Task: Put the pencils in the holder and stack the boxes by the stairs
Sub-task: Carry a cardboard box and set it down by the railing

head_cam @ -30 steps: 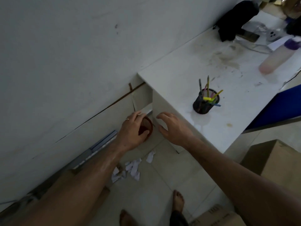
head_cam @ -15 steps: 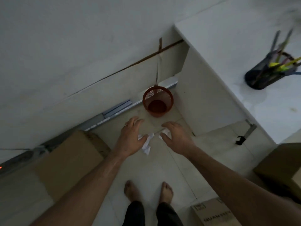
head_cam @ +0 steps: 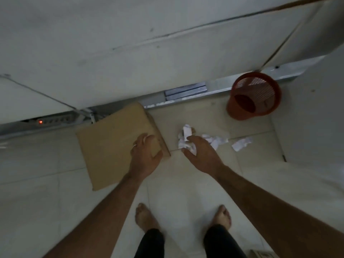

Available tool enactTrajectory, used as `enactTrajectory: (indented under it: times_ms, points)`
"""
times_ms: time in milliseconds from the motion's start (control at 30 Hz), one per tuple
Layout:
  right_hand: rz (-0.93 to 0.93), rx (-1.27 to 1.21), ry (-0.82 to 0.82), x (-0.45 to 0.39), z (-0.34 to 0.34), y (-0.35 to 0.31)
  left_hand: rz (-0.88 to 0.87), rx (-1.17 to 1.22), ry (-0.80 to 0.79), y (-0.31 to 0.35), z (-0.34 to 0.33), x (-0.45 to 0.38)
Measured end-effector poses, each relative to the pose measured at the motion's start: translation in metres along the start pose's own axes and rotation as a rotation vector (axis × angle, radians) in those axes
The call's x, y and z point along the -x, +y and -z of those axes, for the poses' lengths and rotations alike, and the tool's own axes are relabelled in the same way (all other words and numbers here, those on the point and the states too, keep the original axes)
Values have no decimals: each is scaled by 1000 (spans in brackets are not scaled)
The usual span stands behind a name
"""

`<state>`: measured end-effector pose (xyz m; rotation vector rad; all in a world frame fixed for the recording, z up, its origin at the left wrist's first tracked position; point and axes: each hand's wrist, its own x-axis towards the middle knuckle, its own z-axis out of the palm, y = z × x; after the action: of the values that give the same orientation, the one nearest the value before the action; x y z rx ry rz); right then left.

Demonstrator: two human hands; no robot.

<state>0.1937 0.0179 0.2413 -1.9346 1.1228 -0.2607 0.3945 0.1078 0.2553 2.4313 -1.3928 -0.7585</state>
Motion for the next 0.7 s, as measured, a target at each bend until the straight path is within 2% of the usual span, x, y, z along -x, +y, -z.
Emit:
enactTrajectory:
  times_ms: [200, 300, 400, 500, 700]
  points:
    - [-91, 13, -133, -51, -136, 3, 258, -24, 133, -140, -17, -8]
    - [-169, -23, -153, -77, -180, 6, 379, -29, 218, -190, -22, -16]
    - [-268, -170, -124, -94, -212, 5, 577, -18, 259, -231, -27, -21]
    - [-312, -144, -44, -101, -235, 7, 760, 78, 272, -257, -35, -20]
    - [-290, -114, 41, -99, -244, 10, 752, 39, 280, -273, -43, -19]
